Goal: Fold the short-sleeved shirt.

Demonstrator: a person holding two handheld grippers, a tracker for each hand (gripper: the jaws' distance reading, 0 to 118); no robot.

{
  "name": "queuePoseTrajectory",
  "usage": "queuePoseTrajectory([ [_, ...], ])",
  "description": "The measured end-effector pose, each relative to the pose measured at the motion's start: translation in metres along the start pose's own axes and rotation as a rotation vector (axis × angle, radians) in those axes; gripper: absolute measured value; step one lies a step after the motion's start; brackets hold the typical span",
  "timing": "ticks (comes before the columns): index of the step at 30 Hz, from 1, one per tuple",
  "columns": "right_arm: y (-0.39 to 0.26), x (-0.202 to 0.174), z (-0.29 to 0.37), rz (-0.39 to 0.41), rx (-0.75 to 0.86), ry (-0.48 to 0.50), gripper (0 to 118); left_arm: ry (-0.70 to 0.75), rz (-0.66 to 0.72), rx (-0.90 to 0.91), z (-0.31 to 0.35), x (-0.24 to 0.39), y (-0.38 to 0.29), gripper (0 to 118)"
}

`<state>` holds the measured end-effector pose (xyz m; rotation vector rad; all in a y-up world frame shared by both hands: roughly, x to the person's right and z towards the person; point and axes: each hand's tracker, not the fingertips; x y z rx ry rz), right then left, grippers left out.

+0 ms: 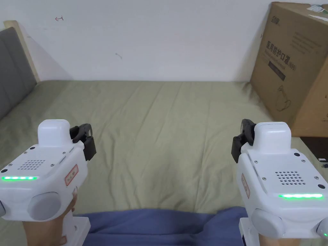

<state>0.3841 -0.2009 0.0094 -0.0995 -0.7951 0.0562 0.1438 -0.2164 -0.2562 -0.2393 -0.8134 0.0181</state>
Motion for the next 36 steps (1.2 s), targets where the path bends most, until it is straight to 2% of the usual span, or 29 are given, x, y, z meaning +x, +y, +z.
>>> queuePoseTrajectory([
  [4,0.000,-0.003,-0.002,-0.002,-0.013,0.013,0,-0.043,0.116,-0.090,-0.003,-0.033,-0.008,0],
  [9,-0.004,-0.008,-0.007,0.010,-0.041,0.032,0,-0.166,0.361,-0.295,-0.003,-0.106,-0.030,0],
  [18,-0.021,-0.024,-0.024,0.059,-0.108,0.066,0,-0.209,0.565,-0.726,-0.005,-0.213,-0.096,0],
  [21,-0.029,-0.031,-0.030,0.088,-0.140,0.063,0,-0.177,0.622,-0.790,-0.009,-0.227,-0.120,3],
  [22,-0.033,-0.033,-0.032,0.087,-0.152,0.063,0,-0.173,0.636,-0.798,-0.011,-0.230,-0.129,17],
  [25,-0.041,-0.038,-0.034,0.078,-0.186,0.059,0,-0.168,0.676,-0.823,-0.020,-0.233,-0.150,95],
  [26,-0.043,-0.041,-0.034,0.077,-0.197,0.058,0,-0.169,0.690,-0.833,-0.024,-0.232,-0.157,95],
  [28,-0.048,-0.044,-0.035,0.078,-0.213,0.055,0,-0.171,0.698,-0.840,-0.029,-0.230,-0.168,106],
  [33,-0.055,-0.051,-0.036,0.087,-0.248,0.058,0,-0.209,0.686,-0.873,-0.048,-0.223,-0.188,104],
  [34,-0.055,-0.051,-0.036,0.091,-0.253,0.057,0,-0.213,0.672,-0.879,-0.052,-0.219,-0.192,97],
  [36,-0.056,-0.051,-0.036,0.099,-0.260,0.055,0,-0.212,0.656,-0.896,-0.056,-0.213,-0.200,72],
])
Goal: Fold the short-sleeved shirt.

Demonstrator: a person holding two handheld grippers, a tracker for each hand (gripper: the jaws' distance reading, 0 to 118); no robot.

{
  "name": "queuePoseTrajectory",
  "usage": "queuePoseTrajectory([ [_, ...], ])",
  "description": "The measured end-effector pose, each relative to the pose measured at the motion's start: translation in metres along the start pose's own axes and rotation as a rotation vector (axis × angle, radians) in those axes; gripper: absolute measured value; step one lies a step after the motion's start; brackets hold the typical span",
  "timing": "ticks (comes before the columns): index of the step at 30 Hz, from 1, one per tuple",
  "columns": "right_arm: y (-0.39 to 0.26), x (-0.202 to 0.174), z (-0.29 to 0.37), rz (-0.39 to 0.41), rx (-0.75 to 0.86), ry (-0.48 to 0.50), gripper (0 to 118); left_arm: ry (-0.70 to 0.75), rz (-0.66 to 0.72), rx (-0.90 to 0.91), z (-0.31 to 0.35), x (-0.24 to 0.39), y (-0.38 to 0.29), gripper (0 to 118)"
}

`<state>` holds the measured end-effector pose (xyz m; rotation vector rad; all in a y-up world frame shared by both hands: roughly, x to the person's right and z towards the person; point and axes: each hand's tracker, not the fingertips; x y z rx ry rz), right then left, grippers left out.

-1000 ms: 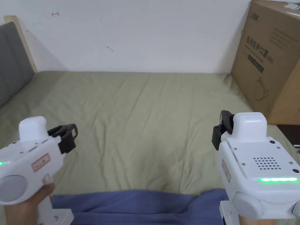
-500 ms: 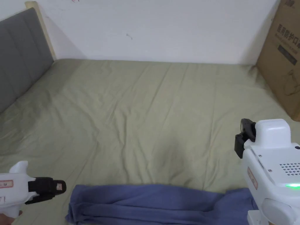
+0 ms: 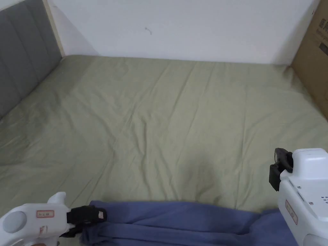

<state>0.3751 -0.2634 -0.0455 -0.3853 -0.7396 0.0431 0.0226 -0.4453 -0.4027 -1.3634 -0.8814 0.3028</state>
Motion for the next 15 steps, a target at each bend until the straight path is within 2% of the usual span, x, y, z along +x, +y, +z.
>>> queuePoseTrajectory([
  [3,-0.001,0.004,0.000,0.006,-0.007,-0.004,0,0.049,-0.024,0.017,-0.008,0.005,-0.004,38],
  [4,0.000,0.005,0.001,0.008,-0.008,-0.007,0,0.052,-0.026,0.022,-0.008,0.003,-0.005,12],
  [6,0.001,0.009,0.001,0.009,-0.008,-0.010,0,0.008,0.000,0.010,-0.007,0.006,-0.007,9],
  [9,0.004,0.012,0.001,0.007,-0.009,-0.013,0,0.064,-0.099,0.052,0.008,0.021,-0.010,8],
  [12,0.009,0.014,0.002,0.001,0.004,-0.008,0,0.036,-0.093,0.070,0.037,0.025,-0.007,8],
  [15,0.010,0.019,0.003,-0.005,0.017,0.004,0,0.112,-0.128,0.116,0.069,0.030,-0.003,8],
])
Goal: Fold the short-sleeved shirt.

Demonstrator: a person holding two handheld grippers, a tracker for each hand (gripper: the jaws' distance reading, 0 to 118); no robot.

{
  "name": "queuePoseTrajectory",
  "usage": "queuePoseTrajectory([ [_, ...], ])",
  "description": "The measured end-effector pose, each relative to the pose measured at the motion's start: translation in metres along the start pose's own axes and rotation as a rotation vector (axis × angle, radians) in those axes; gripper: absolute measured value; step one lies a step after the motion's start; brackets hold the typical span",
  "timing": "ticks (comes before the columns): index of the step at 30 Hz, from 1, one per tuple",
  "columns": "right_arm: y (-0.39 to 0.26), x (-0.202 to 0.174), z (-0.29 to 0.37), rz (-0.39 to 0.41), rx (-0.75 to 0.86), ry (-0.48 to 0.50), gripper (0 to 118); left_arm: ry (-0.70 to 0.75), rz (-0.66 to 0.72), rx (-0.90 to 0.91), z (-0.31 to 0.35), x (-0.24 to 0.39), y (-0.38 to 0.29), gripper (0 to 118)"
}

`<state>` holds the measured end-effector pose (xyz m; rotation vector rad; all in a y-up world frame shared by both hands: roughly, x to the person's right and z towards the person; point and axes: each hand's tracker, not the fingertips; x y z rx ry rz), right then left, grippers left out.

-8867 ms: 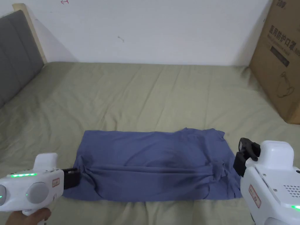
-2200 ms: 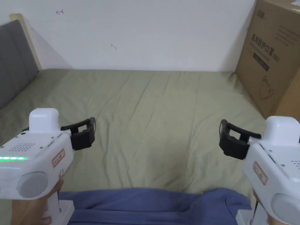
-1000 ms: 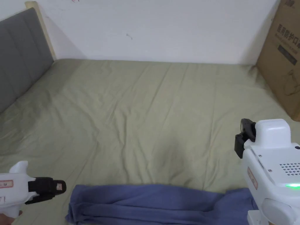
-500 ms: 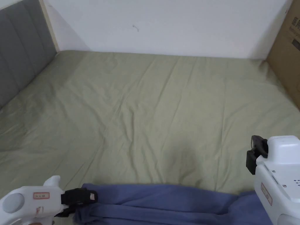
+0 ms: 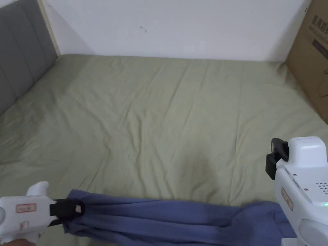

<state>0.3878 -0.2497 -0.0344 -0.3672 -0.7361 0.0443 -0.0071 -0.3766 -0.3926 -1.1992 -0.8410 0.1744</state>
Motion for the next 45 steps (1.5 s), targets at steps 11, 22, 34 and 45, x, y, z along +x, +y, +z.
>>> queuePoseTrajectory([
  [11,0.003,0.016,0.015,-0.023,0.027,0.024,0,0.242,-0.130,0.072,0.060,0.024,0.004,8],
  [22,-0.009,0.037,0.021,-0.049,0.024,0.014,0,0.037,-0.178,-0.101,-0.057,0.155,-0.026,8],
  [34,-0.023,0.069,0.025,-0.050,0.017,-0.031,0,0.053,-0.220,-0.242,-0.151,0.210,-0.068,113],
  [45,-0.023,0.075,0.024,-0.073,0.025,-0.034,0,0.055,-0.256,0.172,-0.066,0.209,-0.047,102],
])
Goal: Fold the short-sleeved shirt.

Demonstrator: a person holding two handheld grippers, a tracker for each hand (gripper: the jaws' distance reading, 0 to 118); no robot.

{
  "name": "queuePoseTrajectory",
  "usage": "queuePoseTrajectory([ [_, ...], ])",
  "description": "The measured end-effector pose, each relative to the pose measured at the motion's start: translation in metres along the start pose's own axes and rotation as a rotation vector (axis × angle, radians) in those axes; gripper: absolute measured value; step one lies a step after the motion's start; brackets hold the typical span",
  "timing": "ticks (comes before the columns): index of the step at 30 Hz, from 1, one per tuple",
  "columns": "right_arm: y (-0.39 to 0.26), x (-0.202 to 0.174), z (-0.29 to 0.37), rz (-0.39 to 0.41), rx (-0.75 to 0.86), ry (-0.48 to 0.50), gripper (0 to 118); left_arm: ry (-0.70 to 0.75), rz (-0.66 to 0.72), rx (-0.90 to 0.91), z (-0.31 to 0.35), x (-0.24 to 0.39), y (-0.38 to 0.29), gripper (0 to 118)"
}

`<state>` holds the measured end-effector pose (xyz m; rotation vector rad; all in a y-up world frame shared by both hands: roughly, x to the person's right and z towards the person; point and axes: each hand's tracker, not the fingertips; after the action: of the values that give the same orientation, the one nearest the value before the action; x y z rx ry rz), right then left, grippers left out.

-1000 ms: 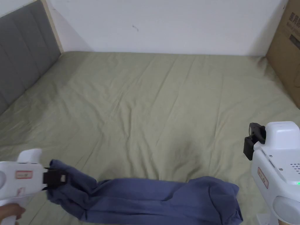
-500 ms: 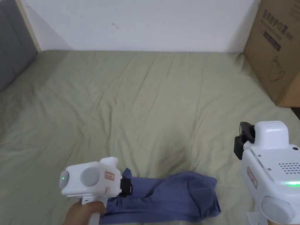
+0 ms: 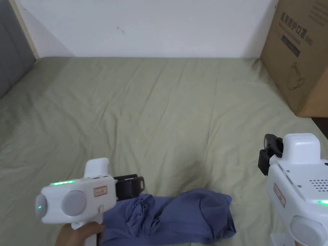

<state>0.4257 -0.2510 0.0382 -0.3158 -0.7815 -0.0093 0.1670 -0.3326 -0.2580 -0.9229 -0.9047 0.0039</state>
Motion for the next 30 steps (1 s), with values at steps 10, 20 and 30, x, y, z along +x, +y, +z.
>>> queuePoseTrajectory([
  [10,0.004,-0.005,-0.003,-0.012,0.005,0.015,0,0.150,-0.136,0.042,-0.009,-0.027,-0.030,0],
  [20,-0.002,-0.003,-0.002,0.003,-0.020,0.005,0,0.112,-0.172,-0.146,-0.072,-0.004,-0.086,0],
  [30,-0.004,-0.003,-0.005,-0.004,-0.042,-0.008,0,0.067,-0.175,-0.170,-0.089,0.021,-0.092,0],
])
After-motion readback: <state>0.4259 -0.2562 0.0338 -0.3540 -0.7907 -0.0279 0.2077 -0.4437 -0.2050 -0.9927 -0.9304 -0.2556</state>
